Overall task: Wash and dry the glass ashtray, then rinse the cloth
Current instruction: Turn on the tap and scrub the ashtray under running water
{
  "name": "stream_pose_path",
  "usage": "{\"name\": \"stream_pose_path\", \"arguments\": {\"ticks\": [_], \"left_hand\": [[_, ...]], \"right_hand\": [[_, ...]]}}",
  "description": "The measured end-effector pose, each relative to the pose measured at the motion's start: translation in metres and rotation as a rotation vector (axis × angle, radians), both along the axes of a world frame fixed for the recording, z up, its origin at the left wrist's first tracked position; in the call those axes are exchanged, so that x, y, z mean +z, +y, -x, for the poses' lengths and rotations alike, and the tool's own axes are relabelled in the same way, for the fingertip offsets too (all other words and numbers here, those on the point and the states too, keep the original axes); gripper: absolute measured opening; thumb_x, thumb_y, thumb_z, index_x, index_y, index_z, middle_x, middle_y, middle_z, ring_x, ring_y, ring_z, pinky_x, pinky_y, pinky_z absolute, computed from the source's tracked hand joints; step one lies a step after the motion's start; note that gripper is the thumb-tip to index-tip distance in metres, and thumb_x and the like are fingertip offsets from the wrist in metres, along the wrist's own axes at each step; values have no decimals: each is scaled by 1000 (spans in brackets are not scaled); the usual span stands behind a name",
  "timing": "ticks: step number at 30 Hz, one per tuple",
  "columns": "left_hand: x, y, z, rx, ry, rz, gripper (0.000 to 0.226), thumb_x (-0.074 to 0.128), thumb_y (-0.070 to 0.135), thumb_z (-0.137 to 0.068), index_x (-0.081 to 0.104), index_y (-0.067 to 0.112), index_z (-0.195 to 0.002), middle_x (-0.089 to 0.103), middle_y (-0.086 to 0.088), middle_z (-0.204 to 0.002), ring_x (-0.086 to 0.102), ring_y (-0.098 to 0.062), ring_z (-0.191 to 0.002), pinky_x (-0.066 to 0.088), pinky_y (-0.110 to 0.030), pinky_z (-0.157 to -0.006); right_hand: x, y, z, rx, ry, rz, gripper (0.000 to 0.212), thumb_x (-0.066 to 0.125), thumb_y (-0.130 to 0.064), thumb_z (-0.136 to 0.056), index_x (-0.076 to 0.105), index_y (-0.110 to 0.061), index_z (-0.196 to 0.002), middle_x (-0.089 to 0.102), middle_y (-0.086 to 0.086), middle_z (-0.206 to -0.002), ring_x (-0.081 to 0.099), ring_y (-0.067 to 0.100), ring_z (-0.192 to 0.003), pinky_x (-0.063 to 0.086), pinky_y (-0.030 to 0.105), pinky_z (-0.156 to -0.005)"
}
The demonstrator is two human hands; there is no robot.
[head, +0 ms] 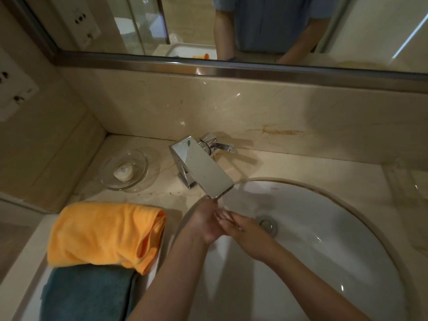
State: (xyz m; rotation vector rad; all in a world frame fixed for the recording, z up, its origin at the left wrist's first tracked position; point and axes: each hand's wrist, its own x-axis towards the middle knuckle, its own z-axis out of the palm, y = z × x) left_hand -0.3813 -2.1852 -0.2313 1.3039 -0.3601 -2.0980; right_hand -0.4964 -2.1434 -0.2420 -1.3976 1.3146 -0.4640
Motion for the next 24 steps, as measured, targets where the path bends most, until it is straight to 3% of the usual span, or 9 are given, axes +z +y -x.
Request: {"name": "stream_pose_path", "arguments": {"ticks": [3, 6, 8, 11, 15, 17, 19, 21, 24], "left_hand": [[-10, 0, 8, 30, -196, 36, 24, 48, 36, -84, 59, 15, -88, 67, -2, -76, 61, -13, -62, 43, -21, -55], [-19, 5, 17, 74, -301, 117, 51, 53, 42, -80, 48, 14, -122, 60, -18, -112, 57, -13, -73, 46, -23, -56], [-23, 10, 22, 100, -399, 171, 37, 51, 36, -90, 50, 11, -117, 62, -13, -106, 60, -16, -77, 51, -29, -64], [-30, 9, 20, 120, -607, 226, 40, 53, 44, -84, 56, 13, -108, 68, -9, -103, 66, -26, -93, 54, -39, -82], [-38, 5, 10, -48, -585, 223, 26, 50, 26, -93, 55, 15, -116, 63, -6, -108, 63, -28, -101, 54, -38, -77], [-39, 4, 8, -72, -659, 268, 26, 50, 20, -92, 55, 13, -117, 64, -8, -107, 63, -29, -100, 54, -35, -73], [-33, 6, 13, -97, -831, 328, 33, 48, 24, -92, 50, 11, -123, 62, -12, -115, 61, -31, -106, 53, -40, -85], [-21, 13, 21, -161, -1009, 335, 43, 37, 39, -96, 44, 10, -128, 54, -15, -127, 52, -34, -117, 42, -41, -99], [-10, 29, 35, -482, -1208, 583, 69, 6, 56, -87, 28, 18, -141, 30, -11, -149, 31, -28, -135, 25, -44, -111]], "right_hand": [[6, -2, -5, -191, -119, -77, 37, 40, -48, -93, 64, -23, -107, 69, -4, -109, 62, 13, -108, 46, 31, -95], [11, -7, -10, -357, -240, -191, 39, 39, -52, -92, 69, -28, -85, 73, -7, -88, 68, 13, -92, 52, 26, -77], [11, -10, -12, -457, -346, -278, 41, 41, -53, -91, 72, -29, -79, 75, -8, -81, 70, 14, -86, 54, 30, -78], [6, -10, -12, -532, -453, -376, 44, 39, -53, -91, 72, -24, -90, 77, -4, -85, 72, 12, -83, 54, 30, -76], [1, -9, -10, -643, -635, -490, 52, 36, -53, -91, 68, -16, -107, 74, 6, -98, 70, 22, -91, 56, 38, -79], [-1, -11, -10, -664, -738, -546, 53, 30, -53, -93, 68, -17, -105, 75, 4, -93, 72, 20, -82, 58, 35, -66], [-3, -12, -10, -675, -810, -600, 56, 22, -54, -94, 67, -21, -98, 76, -1, -80, 72, 16, -67, 56, 29, -55], [-3, -12, -10, -710, -844, -638, 59, 20, -56, -94, 67, -21, -98, 76, 0, -81, 72, 16, -70, 53, 30, -60], [-9, -10, -11, -782, -881, -666, 58, 27, -56, -93, 65, -15, -111, 71, 6, -107, 66, 21, -98, 50, 37, -81]]}}
